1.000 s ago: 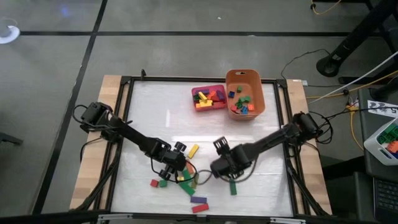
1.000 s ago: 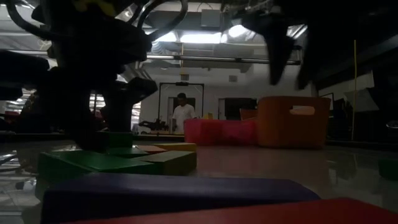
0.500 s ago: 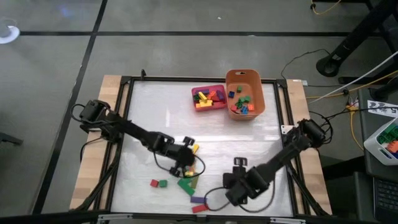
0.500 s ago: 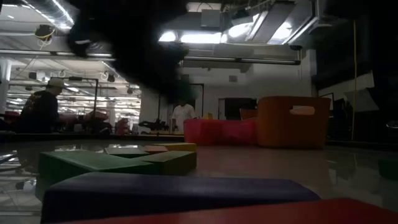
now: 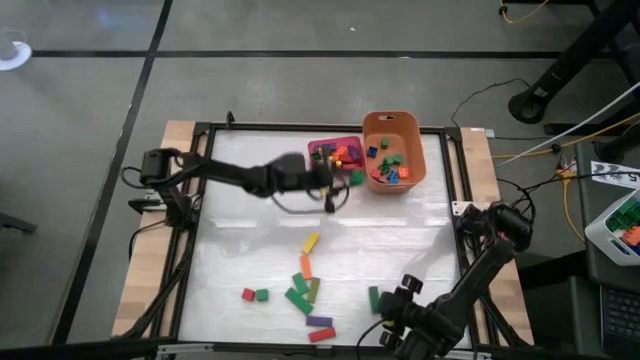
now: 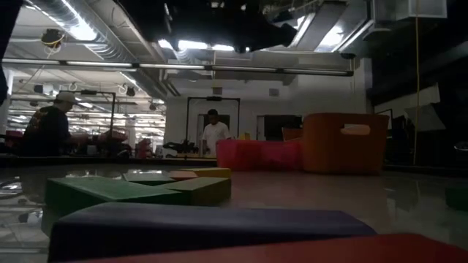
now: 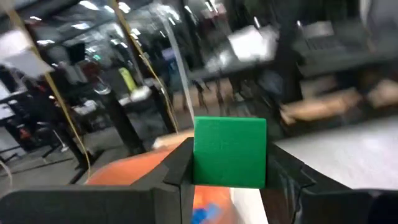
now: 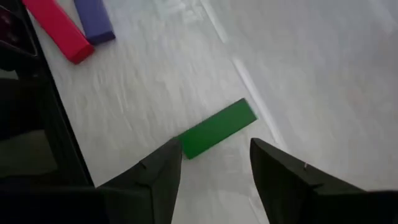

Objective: Sort blocks by size
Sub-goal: Put the small green block into the orange bin, then put the large green block into the pink bin

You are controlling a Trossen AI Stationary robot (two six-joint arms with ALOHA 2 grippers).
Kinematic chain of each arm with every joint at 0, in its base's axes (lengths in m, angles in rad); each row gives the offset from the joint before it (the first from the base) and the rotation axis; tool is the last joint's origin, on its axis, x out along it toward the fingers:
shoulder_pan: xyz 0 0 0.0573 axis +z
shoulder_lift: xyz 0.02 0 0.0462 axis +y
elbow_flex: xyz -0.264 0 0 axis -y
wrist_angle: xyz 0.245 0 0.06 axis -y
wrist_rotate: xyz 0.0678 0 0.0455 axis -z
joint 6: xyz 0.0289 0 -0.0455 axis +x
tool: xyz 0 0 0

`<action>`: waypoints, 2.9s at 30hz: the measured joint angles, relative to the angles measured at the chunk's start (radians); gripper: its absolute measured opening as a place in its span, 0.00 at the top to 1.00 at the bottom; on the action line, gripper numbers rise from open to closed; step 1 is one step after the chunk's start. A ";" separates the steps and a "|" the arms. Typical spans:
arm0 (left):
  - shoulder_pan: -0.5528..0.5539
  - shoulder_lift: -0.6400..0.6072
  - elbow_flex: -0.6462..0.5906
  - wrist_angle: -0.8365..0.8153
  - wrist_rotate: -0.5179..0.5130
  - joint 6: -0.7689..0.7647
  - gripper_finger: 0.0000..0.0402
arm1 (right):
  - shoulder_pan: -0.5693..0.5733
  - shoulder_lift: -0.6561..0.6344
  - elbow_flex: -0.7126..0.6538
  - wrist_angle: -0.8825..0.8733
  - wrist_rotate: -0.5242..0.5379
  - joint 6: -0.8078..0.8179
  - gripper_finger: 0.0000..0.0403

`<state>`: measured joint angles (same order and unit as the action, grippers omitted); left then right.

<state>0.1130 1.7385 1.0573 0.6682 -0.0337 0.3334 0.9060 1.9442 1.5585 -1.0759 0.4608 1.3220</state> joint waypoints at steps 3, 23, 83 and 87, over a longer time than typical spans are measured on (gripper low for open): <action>0.071 0.052 0.026 0.107 0.052 -0.082 0.71 | -0.003 0.024 0.000 0.017 -0.017 0.005 0.53; 0.163 0.450 0.401 0.057 0.041 -0.201 0.56 | -0.025 0.051 0.000 0.034 -0.061 0.005 0.53; 0.234 0.028 0.157 -0.906 0.170 -0.055 0.49 | -0.169 0.191 -0.001 0.099 -0.307 0.327 0.61; 0.248 -0.028 0.157 -0.990 0.244 -0.031 0.49 | -0.177 0.192 -0.001 0.081 -0.238 0.266 0.76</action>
<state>0.3611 1.7110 1.2140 -0.3217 0.2106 0.3023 0.7288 2.1365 1.5578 -0.9947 0.2229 1.5880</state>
